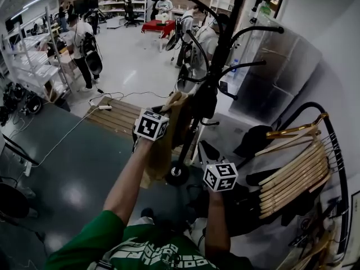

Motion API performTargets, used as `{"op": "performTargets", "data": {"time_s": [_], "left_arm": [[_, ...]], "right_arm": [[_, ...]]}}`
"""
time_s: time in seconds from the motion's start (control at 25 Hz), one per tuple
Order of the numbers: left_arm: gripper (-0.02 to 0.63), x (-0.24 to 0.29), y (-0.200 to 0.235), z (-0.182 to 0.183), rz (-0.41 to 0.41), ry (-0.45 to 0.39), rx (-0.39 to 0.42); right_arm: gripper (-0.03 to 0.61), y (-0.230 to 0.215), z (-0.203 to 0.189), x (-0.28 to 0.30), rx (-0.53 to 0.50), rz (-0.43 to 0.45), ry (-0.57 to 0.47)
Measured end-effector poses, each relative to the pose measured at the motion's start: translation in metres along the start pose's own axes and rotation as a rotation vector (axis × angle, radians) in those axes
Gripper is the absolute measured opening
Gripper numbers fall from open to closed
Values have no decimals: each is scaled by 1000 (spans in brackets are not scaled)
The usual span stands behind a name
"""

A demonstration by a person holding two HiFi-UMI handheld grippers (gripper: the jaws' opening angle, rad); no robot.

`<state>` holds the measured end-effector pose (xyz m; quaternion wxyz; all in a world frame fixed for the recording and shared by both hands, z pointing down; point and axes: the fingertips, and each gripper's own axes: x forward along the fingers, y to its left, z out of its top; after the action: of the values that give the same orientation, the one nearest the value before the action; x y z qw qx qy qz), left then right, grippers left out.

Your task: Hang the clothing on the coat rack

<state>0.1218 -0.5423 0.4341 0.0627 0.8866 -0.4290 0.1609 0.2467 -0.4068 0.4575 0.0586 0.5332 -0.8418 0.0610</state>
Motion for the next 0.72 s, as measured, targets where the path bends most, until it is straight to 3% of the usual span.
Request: {"op": "performTargets", "data": {"time_s": [0.36, 0.72], "left_arm": [[84, 26, 2, 12, -10, 9, -4], [84, 48, 3, 21, -20, 24, 1]], "right_arm": [[41, -5, 14, 27, -32, 7, 18], [41, -13, 3, 33, -13, -14, 42]]}}
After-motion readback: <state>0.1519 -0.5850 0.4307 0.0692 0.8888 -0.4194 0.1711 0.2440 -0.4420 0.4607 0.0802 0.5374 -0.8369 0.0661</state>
